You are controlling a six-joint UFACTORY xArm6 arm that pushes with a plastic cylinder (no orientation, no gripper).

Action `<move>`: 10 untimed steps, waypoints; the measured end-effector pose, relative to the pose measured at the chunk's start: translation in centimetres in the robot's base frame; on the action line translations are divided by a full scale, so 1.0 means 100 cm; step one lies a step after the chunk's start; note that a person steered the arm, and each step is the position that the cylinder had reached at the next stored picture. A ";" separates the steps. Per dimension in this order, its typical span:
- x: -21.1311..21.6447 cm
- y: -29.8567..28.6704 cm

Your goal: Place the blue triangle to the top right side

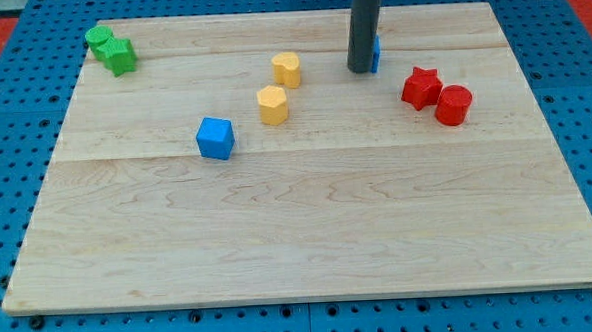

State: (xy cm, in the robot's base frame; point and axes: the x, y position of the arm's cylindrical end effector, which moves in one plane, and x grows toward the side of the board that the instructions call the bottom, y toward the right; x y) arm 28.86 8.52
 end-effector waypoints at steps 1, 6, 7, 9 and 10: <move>-0.027 0.001; -0.010 0.131; -0.021 0.148; -0.045 0.125; -0.045 0.093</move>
